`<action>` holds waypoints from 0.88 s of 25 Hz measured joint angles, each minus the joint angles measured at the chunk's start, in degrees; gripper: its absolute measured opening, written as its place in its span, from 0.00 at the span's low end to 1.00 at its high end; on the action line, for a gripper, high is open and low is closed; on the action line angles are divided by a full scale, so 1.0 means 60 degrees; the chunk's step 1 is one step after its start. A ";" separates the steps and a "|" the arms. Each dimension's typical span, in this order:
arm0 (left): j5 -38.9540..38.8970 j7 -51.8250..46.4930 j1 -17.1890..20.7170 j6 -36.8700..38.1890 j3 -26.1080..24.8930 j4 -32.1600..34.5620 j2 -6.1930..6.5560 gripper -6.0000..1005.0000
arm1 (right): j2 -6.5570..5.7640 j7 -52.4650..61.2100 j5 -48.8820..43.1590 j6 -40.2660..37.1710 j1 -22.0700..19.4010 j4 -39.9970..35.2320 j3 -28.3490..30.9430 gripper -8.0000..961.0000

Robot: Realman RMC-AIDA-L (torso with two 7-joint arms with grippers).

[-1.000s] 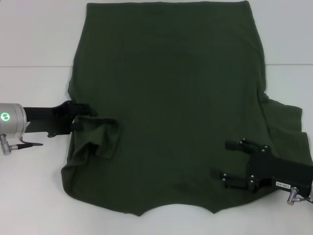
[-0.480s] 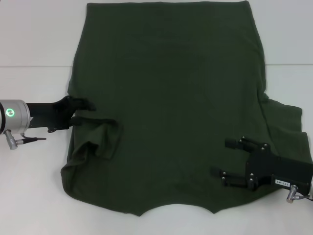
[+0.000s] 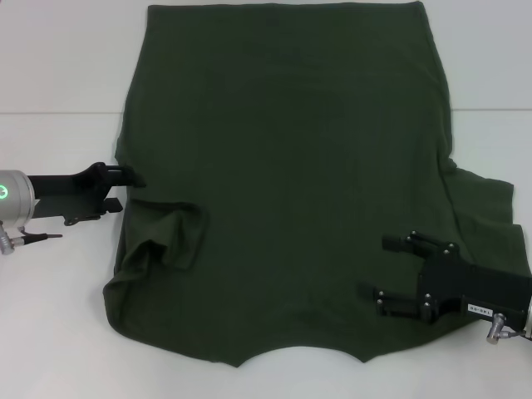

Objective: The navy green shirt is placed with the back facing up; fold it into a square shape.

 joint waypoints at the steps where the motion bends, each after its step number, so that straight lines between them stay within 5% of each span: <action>1: 0.0000 0.0000 -0.0001 -0.0020 0.0004 0.0001 -0.0001 0.64 | 0.0001 0.0000 -0.0005 0.0000 0.0003 -0.0001 0.0000 0.94; 22: -0.0004 0.0015 -0.0245 -0.0458 0.0221 -0.0078 -0.0134 0.64 | -0.0015 -0.0023 -0.0019 0.0029 0.0037 0.0044 0.0000 0.94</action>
